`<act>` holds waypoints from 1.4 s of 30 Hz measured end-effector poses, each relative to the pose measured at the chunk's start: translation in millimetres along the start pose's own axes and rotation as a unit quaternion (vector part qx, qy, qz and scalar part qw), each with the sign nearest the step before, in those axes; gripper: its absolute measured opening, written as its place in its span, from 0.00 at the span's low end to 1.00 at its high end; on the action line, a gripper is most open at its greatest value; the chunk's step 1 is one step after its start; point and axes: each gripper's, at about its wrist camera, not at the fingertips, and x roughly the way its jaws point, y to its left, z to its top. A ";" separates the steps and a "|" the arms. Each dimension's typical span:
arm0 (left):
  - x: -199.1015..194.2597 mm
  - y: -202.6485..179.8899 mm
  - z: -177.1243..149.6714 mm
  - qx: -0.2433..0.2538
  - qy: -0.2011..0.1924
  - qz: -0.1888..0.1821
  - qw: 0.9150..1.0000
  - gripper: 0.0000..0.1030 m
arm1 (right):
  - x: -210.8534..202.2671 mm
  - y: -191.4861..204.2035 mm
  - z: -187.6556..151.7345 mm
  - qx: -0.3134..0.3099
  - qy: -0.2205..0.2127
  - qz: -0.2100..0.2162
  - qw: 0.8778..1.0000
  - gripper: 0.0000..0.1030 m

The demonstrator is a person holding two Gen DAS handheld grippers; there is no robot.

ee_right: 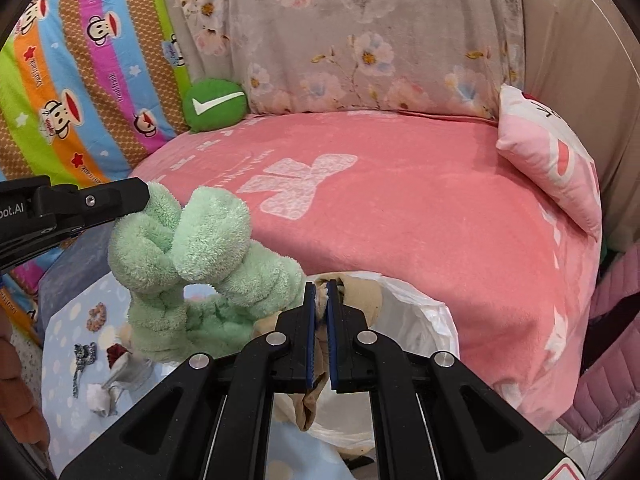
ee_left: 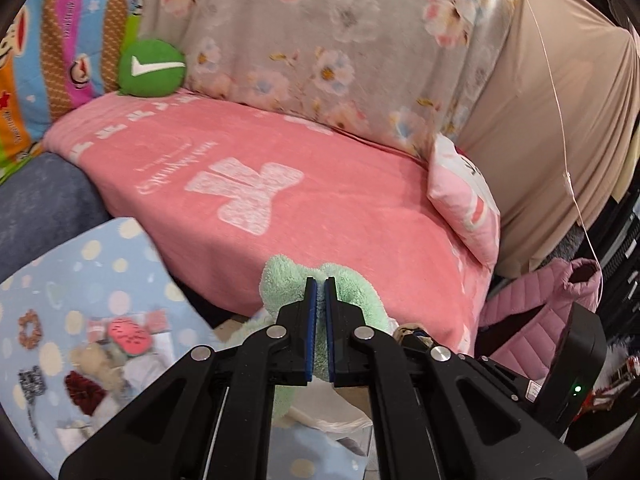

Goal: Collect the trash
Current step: 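Carry the headband and mesh bag to the wastebasket and open both tools, then return both tools to the table and approach the white sock and grey pouch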

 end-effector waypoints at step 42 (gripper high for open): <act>-29.5 110.7 -78.2 -0.077 0.002 0.167 0.983 0.67 | 8.4 80.3 -46.3 -0.063 0.034 -0.009 0.997 0.63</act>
